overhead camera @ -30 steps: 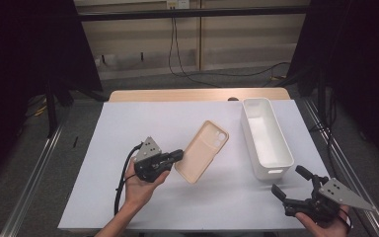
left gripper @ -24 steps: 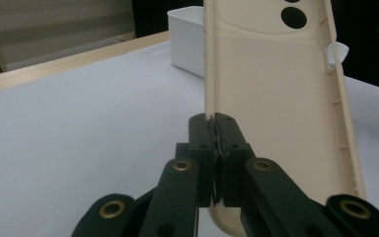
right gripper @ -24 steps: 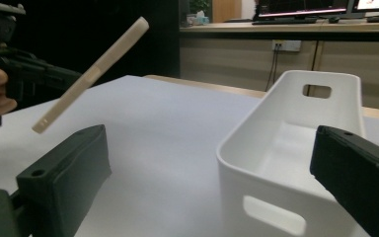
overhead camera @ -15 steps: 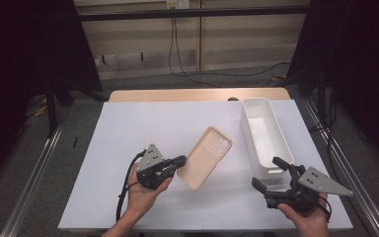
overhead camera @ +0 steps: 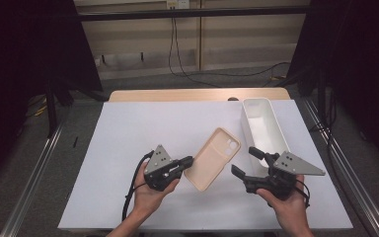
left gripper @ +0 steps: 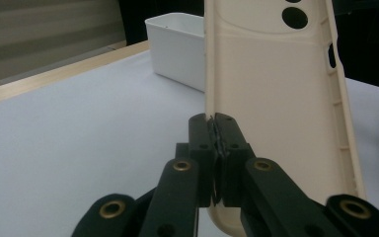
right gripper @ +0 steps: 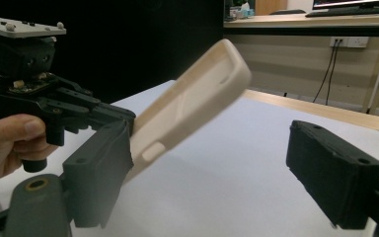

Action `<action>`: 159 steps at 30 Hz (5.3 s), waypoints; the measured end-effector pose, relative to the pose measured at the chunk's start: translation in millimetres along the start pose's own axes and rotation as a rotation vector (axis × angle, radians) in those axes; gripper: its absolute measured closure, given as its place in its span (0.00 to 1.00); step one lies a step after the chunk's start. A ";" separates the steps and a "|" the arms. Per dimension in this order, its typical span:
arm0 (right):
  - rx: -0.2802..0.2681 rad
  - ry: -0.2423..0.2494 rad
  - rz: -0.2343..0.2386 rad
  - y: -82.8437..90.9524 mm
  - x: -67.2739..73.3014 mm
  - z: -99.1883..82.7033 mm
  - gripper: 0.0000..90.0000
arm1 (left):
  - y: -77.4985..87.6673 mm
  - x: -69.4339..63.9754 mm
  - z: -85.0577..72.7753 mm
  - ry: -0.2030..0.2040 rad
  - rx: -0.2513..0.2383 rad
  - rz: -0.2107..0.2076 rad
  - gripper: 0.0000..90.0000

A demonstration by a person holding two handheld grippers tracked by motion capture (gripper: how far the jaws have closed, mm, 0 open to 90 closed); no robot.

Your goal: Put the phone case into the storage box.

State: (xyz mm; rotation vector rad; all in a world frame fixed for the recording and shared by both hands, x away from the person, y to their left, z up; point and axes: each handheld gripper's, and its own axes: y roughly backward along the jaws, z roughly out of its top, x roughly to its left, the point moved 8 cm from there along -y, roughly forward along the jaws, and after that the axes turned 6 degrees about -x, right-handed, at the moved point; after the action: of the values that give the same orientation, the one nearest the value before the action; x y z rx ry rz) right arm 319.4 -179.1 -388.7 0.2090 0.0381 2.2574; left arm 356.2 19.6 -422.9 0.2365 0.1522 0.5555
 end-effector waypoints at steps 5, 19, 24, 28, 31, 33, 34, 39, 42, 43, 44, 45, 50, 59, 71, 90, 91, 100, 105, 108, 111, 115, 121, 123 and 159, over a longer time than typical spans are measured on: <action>0.005 -0.006 0.000 -10.3 2.0 3.5 0.31 | -0.9 -0.8 0.7 -0.005 -0.005 0.001 0.97; 0.021 -0.011 0.010 -24.6 4.1 -2.4 0.59 | -1.0 -3.1 1.4 -0.020 -0.013 0.006 0.97; 0.025 -0.033 -0.011 -24.4 -0.6 -5.5 0.65 | -0.2 -4.9 2.9 -0.028 -0.022 0.007 0.97; 0.019 -0.047 -0.023 -23.7 -3.4 -6.2 0.70 | 0.3 -6.3 3.4 -0.037 -0.019 0.002 0.97; 0.011 -0.061 -0.032 -24.2 -5.1 -6.1 0.74 | -0.7 -7.9 1.5 -0.038 -0.013 0.000 0.97; 0.010 -0.059 -0.036 -24.3 -5.2 -6.0 0.75 | -1.1 -8.6 0.1 -0.040 -0.010 0.000 0.97; 0.009 -0.059 -0.035 -24.4 -5.2 -5.9 0.76 | -1.1 -8.9 -0.6 -0.039 -0.009 0.001 0.97; -0.006 -0.072 -0.033 -24.6 -3.9 -5.0 0.82 | -4.0 -9.4 -6.0 -0.040 0.007 0.011 0.97; -0.009 -0.071 -0.023 -25.0 -1.8 -4.7 0.85 | -5.8 -8.9 -9.2 -0.042 0.014 0.005 0.96; -0.014 -0.071 -0.020 -24.9 -1.2 -4.3 0.86 | -6.3 -8.8 -10.0 -0.046 0.016 0.010 0.96; -0.018 -0.076 -0.013 -24.9 -0.5 -4.0 0.87 | -7.1 -9.4 -11.2 -0.043 0.023 0.007 0.96; -0.023 -0.079 -0.009 -25.0 0.0 -3.3 0.89 | -8.2 -9.1 -12.9 -0.043 0.029 0.012 0.95; -0.039 -0.071 0.017 -26.4 5.3 -2.4 0.91 | -14.4 -5.5 -20.7 0.002 0.040 0.005 0.94; -0.042 -0.053 0.004 -24.5 0.2 -1.5 0.91 | -13.8 -1.5 -20.0 0.031 0.022 0.007 0.65; -0.046 -0.039 0.019 -23.6 -1.8 0.1 0.91 | -12.1 4.5 -19.7 0.063 -0.034 0.023 0.27; -0.061 -0.040 0.019 -17.3 -10.7 6.4 0.91 | 1.4 21.3 -13.2 0.071 -0.074 0.057 0.04; -0.063 -0.037 0.018 -16.9 -11.3 7.0 0.91 | 2.6 21.6 -13.3 0.064 -0.074 0.048 0.04; -0.074 -0.024 0.009 -11.1 -17.8 13.0 0.91 | 11.3 24.8 -11.8 0.019 -0.072 0.063 0.03; -0.081 -0.024 0.004 -10.6 -23.6 16.6 0.91 | 18.2 34.7 -14.6 0.071 -0.077 0.103 0.04; -0.081 -0.033 -0.001 -12.5 -26.4 17.5 0.91 | 23.4 39.6 -17.1 0.079 -0.080 0.119 0.05; -0.083 -0.031 -0.003 -14.2 -28.7 18.6 0.90 | 30.9 41.8 -18.0 0.070 -0.085 0.124 0.06; -0.084 -0.036 -0.007 -14.2 -30.8 20.2 0.90 | 42.0 43.8 -20.9 0.058 -0.101 0.130 0.05; -0.076 -0.021 -0.006 -15.7 -33.7 24.8 0.91 | 53.9 52.5 -25.3 0.067 -0.099 0.166 0.04; -0.074 -0.020 -0.004 -15.8 -34.9 27.1 0.90 | 57.9 53.7 -25.3 0.062 -0.103 0.161 0.04; -0.151 0.008 -0.040 -10.0 -64.5 71.7 0.90 | 112.8 77.3 -54.6 0.091 -0.117 0.300 0.03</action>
State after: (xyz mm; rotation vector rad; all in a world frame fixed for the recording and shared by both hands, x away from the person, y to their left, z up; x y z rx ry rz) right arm 379.2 -225.2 -327.9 0.1173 -0.1225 2.2098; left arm 353.2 163.9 -451.9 0.1202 0.1729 0.8711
